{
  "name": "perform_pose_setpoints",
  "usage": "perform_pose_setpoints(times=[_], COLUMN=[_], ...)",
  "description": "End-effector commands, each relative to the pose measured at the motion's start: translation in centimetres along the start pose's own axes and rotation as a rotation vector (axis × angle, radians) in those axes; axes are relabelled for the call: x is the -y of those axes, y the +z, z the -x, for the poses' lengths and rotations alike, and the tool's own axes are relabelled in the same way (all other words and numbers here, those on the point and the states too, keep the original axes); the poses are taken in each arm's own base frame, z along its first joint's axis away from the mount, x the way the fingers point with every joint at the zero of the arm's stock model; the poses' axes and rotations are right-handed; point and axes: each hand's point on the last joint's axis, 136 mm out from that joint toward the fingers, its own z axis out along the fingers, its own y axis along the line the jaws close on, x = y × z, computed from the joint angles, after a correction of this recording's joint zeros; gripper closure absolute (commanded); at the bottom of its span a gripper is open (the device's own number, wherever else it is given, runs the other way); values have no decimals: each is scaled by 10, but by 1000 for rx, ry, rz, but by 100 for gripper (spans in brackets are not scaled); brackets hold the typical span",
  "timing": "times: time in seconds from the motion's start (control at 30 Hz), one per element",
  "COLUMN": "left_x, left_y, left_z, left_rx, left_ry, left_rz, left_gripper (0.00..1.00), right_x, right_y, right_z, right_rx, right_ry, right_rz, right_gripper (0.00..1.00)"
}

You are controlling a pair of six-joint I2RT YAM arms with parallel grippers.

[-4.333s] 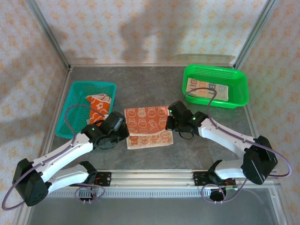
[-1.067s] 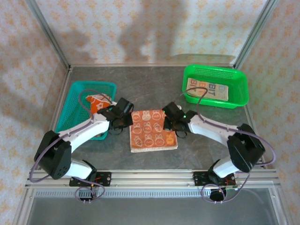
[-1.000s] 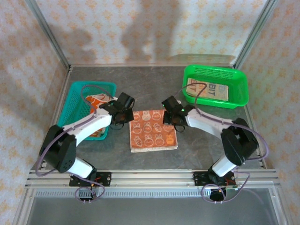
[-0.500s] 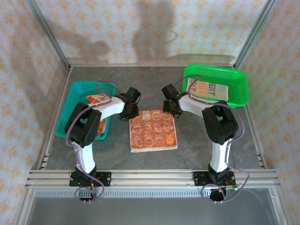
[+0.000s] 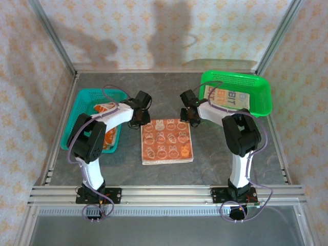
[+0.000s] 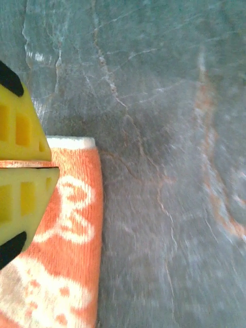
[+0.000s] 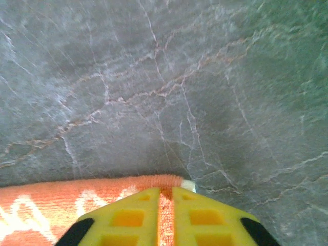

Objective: Fold and stack the towels

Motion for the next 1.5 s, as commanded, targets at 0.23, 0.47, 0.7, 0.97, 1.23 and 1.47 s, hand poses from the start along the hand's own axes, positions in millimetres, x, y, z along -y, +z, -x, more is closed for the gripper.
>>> perform_pose_setpoints(times=[0.23,0.47,0.7,0.97,1.23,1.47], left_x=[-7,-13,-15,-15,-13,-10], left_y=[4,24,40,47,50,46], left_z=[12,4,-4,-7,-9,-8], left_rx=[-14,-53,-83,-99,-108,-108], left_ry=[0,17,21,21,49,60], left_rz=[35,66,79,77,67,46], left_gripper=[65,66,68,73,77,91], right_x=[3,8,14,9,4,-1], right_y=[-3,11,20,16,20,16], right_z=[12,7,0,-7,-10,-2], right_rx=[-6,-32,-53,-64,-75,-58], right_ry=[60,47,45,45,28,29], right_rz=[68,37,15,43,44,52], right_gripper=[70,68,68,71,86,100])
